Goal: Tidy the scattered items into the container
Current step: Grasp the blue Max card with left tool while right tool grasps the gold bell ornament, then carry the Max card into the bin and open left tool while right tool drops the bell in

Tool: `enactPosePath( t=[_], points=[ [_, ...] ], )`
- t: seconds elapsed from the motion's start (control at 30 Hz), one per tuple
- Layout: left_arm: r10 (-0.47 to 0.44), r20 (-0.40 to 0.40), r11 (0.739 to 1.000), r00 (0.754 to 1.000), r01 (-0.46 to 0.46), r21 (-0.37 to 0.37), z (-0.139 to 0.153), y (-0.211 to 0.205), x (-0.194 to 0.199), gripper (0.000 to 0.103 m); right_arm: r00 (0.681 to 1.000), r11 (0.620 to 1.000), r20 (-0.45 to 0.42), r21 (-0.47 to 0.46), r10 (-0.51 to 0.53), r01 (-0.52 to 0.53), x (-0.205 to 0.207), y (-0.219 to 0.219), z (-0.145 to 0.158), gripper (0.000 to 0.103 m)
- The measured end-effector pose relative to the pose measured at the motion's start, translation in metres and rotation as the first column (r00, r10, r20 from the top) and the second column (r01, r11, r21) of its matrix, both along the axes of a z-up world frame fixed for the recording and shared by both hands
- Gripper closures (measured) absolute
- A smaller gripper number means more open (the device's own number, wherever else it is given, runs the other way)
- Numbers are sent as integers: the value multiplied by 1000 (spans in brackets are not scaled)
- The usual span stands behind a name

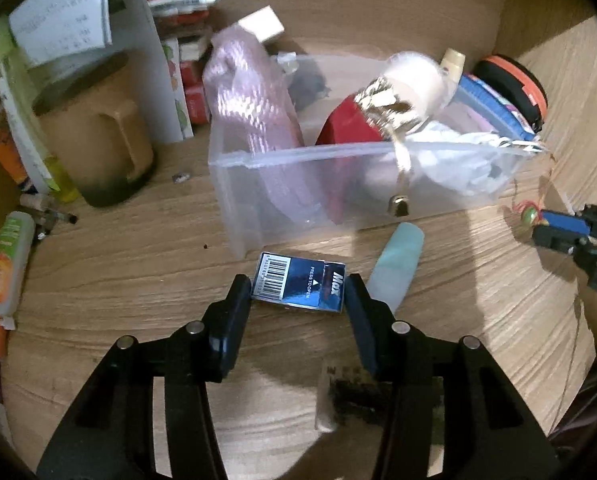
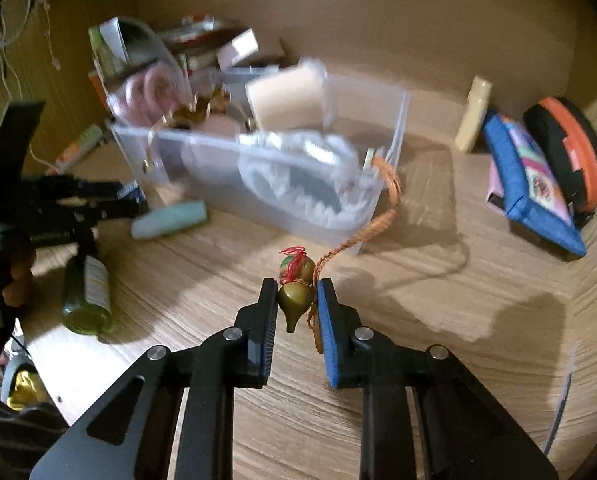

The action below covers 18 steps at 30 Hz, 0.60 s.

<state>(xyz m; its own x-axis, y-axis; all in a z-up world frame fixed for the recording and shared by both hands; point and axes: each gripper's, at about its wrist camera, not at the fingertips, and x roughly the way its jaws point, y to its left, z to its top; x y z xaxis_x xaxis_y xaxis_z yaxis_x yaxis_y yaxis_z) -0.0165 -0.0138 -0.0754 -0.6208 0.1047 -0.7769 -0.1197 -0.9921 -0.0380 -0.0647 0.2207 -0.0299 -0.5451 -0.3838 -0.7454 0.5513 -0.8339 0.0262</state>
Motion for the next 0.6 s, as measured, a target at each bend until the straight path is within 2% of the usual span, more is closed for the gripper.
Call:
enactPosePath(
  t=[0.3,0.6],
  points=[
    [-7,-97,1000,995,8,7,28,15,22,55,998,998,-62,-55,3,-6,-6,-7,25,85],
    [-32,-162,996,986,44,74,55,32,10,55,993,994,-114,-109,-18,6,-9,1,44,85]
  ],
)
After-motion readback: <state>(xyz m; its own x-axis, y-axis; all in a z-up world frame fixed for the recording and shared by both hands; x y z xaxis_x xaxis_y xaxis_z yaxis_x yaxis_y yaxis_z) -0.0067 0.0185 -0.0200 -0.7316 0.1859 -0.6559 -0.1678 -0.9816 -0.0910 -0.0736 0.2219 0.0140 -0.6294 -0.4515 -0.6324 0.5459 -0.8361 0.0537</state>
